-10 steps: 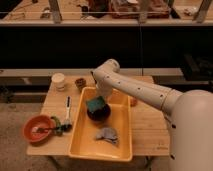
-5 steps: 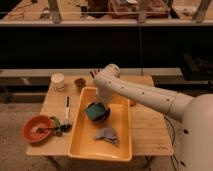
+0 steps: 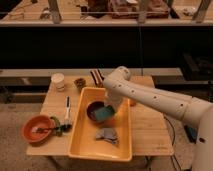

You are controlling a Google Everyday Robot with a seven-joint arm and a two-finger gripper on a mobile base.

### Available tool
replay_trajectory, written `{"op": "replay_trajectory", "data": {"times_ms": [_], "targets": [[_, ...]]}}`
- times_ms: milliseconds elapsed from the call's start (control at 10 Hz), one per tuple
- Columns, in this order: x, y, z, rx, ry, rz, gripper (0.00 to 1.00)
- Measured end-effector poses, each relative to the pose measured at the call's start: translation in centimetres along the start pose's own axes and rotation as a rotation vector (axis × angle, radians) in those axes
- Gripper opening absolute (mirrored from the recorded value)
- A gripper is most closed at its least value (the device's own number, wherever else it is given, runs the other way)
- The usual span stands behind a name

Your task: Wipe purple bowl with sponge

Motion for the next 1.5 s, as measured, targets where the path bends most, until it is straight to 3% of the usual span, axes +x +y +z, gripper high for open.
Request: {"op": "replay_trajectory", "data": {"times_ms": [300, 600, 1000, 1300, 1500], "targets": [[1.7, 0.2, -0.3, -0.009, 0.034, 0.041, 0.00], [3.8, -1.6, 0.1, -0.006, 0.052, 0.061, 0.00], [4.7, -3.7, 0.8, 0.009, 0.044, 0.068, 0.00], [2.8, -6.6, 0.5, 0.062, -0.004, 0.017, 0.00], [1.4, -7.9, 0.6, 0.077, -0.032, -0.023, 0.00]]}}
